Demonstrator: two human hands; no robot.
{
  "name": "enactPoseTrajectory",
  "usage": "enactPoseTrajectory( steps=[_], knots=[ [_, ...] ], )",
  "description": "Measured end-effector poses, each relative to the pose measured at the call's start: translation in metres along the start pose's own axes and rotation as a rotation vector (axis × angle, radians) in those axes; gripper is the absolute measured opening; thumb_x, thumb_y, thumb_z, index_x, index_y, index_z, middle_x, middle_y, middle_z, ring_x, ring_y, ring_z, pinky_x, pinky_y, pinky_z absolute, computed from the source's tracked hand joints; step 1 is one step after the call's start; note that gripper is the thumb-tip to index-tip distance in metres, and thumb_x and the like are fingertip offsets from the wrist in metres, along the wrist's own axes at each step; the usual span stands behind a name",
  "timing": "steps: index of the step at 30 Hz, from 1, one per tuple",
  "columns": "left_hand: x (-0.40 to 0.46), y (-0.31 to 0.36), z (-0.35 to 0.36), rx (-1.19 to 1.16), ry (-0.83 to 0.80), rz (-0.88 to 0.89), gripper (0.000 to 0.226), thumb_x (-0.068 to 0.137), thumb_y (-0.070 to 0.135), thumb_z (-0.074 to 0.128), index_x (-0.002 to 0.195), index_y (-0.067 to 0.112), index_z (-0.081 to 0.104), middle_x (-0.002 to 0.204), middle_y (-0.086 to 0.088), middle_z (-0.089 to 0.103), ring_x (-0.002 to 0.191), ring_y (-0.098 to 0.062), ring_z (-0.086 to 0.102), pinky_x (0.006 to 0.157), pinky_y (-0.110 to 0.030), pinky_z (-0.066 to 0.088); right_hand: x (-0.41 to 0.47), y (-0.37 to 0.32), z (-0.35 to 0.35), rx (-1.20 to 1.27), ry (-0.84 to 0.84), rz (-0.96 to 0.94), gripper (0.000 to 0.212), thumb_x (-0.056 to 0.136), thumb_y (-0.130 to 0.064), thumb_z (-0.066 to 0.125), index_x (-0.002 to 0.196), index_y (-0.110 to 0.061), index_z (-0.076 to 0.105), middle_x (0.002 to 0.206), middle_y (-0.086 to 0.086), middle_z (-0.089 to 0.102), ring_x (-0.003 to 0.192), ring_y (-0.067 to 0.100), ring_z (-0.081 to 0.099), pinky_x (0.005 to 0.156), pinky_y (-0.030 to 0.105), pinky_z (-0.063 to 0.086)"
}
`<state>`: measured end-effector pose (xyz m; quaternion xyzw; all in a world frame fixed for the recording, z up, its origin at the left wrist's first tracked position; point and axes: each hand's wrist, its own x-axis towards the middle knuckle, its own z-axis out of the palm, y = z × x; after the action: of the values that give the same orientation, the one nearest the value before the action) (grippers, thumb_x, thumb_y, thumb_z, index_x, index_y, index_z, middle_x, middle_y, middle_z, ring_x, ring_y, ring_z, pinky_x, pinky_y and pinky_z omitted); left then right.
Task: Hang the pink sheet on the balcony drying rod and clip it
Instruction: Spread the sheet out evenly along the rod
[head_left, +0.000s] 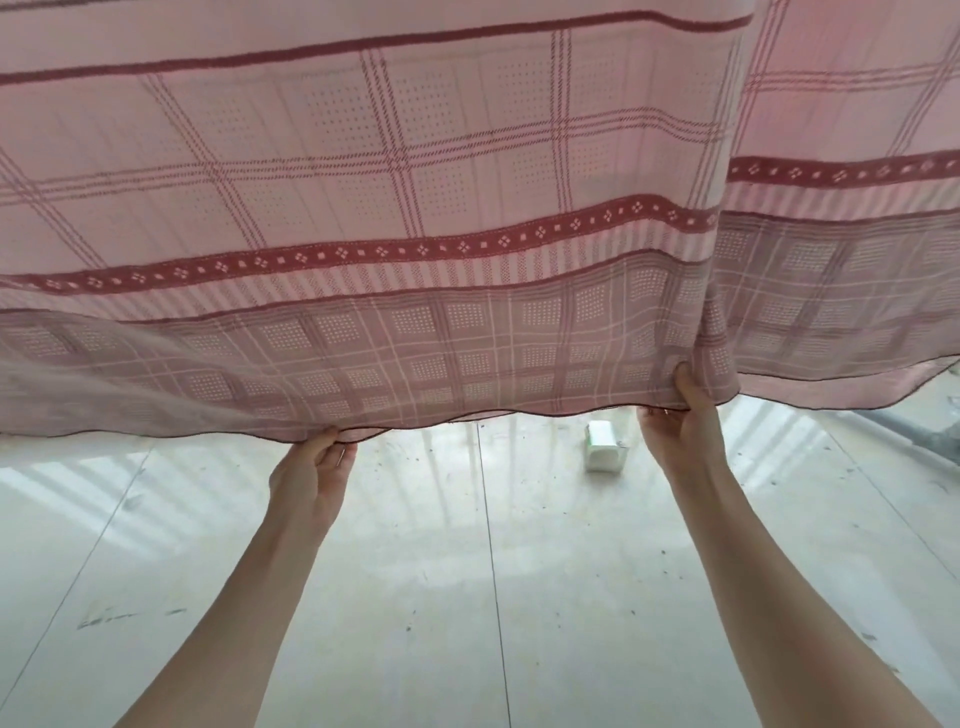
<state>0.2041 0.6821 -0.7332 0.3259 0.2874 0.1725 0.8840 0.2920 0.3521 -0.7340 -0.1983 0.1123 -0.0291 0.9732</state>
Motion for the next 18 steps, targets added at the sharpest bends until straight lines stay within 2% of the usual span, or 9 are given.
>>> enactPoseTrajectory(
  steps=[5, 6, 8, 9, 10, 12, 13, 16, 18],
  knots=[
    [0.0, 0.0, 0.004, -0.161, 0.017, 0.025, 0.027, 0.084, -0.012, 0.039, 0.08, 0.009, 0.054, 0.079, 0.0, 0.061, 0.082, -0.011, 0.058, 0.095, -0.028, 0.043, -0.002, 0.013, -0.006, 0.073, 0.047, 0.046, 0.017, 0.084, -0.002, 0.057, 0.097, -0.008, 0.065, 0.089, 0.0, 0.073, 0.094, 0.014, 0.067, 0.097, 0.034, 0.047],
    [0.0, -0.002, 0.007, -0.195, -0.027, 0.004, 0.026, 0.079, -0.012, 0.044, 0.072, 0.011, 0.054, 0.071, 0.002, 0.058, 0.074, -0.01, 0.056, 0.098, -0.027, 0.042, 0.0, 0.016, -0.006, 0.081, 0.05, 0.067, 0.016, 0.081, -0.001, 0.058, 0.094, -0.007, 0.066, 0.088, 0.001, 0.073, 0.096, 0.015, 0.065, 0.099, 0.035, 0.046],
    [-0.003, -0.012, 0.021, -0.21, -0.241, -0.066, 0.027, 0.057, -0.004, 0.067, 0.054, 0.016, 0.049, 0.05, 0.006, 0.047, 0.059, -0.009, 0.051, 0.099, -0.029, 0.039, 0.004, 0.025, -0.003, 0.077, 0.036, 0.11, 0.015, 0.083, 0.0, 0.057, 0.093, -0.006, 0.066, 0.087, 0.002, 0.072, 0.101, 0.016, 0.061, 0.1, 0.034, 0.044],
    [-0.008, -0.022, 0.029, -0.164, -0.36, -0.107, 0.028, 0.05, 0.004, 0.073, 0.056, 0.018, 0.049, 0.049, 0.006, 0.047, 0.062, -0.008, 0.053, 0.099, -0.032, 0.038, 0.005, 0.03, -0.002, 0.07, 0.026, 0.129, 0.015, 0.086, -0.001, 0.055, 0.096, -0.007, 0.064, 0.09, 0.001, 0.07, 0.104, 0.016, 0.06, 0.1, 0.034, 0.044],
    [-0.015, -0.034, 0.039, -0.097, -0.438, -0.151, 0.026, 0.053, 0.009, 0.074, 0.065, 0.019, 0.054, 0.06, 0.006, 0.056, 0.076, -0.008, 0.059, 0.098, -0.036, 0.038, 0.006, 0.036, 0.0, 0.065, 0.022, 0.145, 0.015, 0.088, -0.002, 0.053, 0.098, -0.007, 0.063, 0.093, 0.001, 0.069, 0.105, 0.016, 0.059, 0.1, 0.034, 0.044],
    [-0.03, -0.062, 0.058, 0.015, -0.443, -0.229, 0.021, 0.072, 0.012, 0.061, 0.091, 0.02, 0.057, 0.096, 0.005, 0.065, 0.109, -0.012, 0.056, 0.1, -0.044, 0.037, 0.005, 0.045, 0.002, 0.062, 0.04, 0.166, 0.016, 0.089, -0.002, 0.052, 0.1, -0.008, 0.062, 0.098, 0.002, 0.067, 0.102, 0.016, 0.06, 0.1, 0.034, 0.045],
    [-0.038, -0.076, 0.067, 0.054, -0.431, -0.258, 0.022, 0.078, 0.009, 0.053, 0.097, 0.021, 0.055, 0.104, 0.006, 0.064, 0.116, -0.013, 0.052, 0.101, -0.045, 0.036, 0.002, 0.048, 0.004, 0.064, 0.056, 0.172, 0.016, 0.089, -0.002, 0.052, 0.101, -0.007, 0.062, 0.097, 0.003, 0.067, 0.099, 0.016, 0.062, 0.098, 0.034, 0.047],
    [-0.055, -0.102, 0.081, 0.272, -0.488, -0.339, 0.023, 0.086, 0.006, 0.053, 0.102, 0.023, 0.055, 0.117, 0.01, 0.06, 0.125, -0.014, 0.046, 0.104, -0.045, 0.036, -0.007, 0.054, 0.009, 0.062, 0.099, 0.171, 0.015, 0.089, 0.001, 0.052, 0.098, -0.004, 0.062, 0.088, 0.004, 0.072, 0.082, 0.014, 0.07, 0.082, 0.029, 0.056],
    [-0.058, -0.108, 0.086, 0.413, -0.484, -0.376, 0.03, 0.088, 0.006, 0.054, 0.112, 0.025, 0.054, 0.13, 0.01, 0.052, 0.129, -0.013, 0.042, 0.104, -0.043, 0.037, -0.014, 0.056, 0.015, 0.043, 0.136, 0.162, 0.015, 0.089, 0.001, 0.051, 0.098, -0.003, 0.062, 0.09, 0.005, 0.071, 0.081, 0.015, 0.07, 0.078, 0.029, 0.057]
  ],
)
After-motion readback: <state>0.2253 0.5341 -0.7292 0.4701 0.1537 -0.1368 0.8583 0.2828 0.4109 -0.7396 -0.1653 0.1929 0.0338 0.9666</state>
